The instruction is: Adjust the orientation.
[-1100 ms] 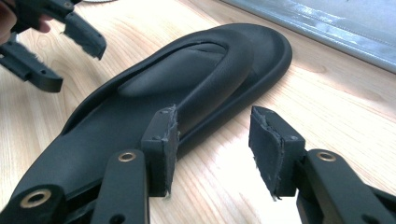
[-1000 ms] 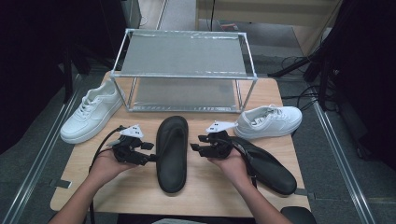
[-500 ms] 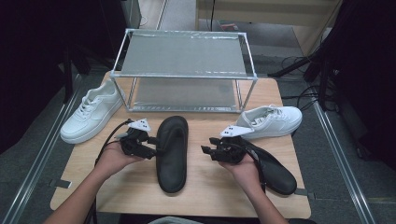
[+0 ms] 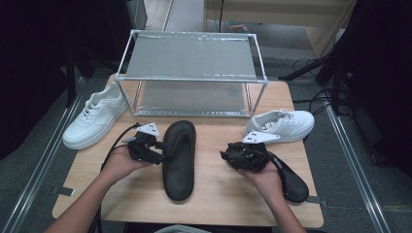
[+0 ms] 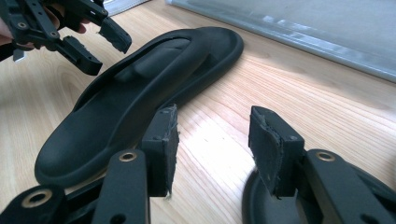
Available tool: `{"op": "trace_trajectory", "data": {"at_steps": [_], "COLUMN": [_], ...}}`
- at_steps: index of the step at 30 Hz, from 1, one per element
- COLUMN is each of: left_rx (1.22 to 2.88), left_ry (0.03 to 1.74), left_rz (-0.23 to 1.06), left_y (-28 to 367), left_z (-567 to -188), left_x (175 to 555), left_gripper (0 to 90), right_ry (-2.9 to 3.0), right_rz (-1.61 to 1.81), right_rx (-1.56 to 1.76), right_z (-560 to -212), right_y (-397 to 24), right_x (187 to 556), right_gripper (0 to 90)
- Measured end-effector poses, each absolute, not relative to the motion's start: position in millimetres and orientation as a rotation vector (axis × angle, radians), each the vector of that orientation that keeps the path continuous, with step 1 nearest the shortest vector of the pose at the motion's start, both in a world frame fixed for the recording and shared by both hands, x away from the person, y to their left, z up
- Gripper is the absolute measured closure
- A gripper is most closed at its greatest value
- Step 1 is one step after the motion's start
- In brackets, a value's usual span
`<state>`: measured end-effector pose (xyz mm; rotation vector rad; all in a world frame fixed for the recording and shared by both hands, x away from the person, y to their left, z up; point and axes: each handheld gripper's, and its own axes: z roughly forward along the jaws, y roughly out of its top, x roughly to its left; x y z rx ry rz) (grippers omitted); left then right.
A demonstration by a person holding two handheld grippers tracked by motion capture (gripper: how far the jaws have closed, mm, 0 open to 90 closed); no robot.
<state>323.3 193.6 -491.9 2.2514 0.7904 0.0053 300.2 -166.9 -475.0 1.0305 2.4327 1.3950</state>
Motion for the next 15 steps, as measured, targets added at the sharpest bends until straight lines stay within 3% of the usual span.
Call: {"op": "trace_trajectory", "data": {"at_steps": [15], "left_rx": [2.213], "left_ry": [0.796], "left_rz": [0.017], "left_y": [197], "left_z": [-492], "left_x": [328], "left_gripper": [38.9], "right_ry": [2.336], "right_rz": [1.359], "right_rx": [1.107], "right_z": [-470], "right_y": [-213], "right_x": [293], "right_gripper": [52.8]}}
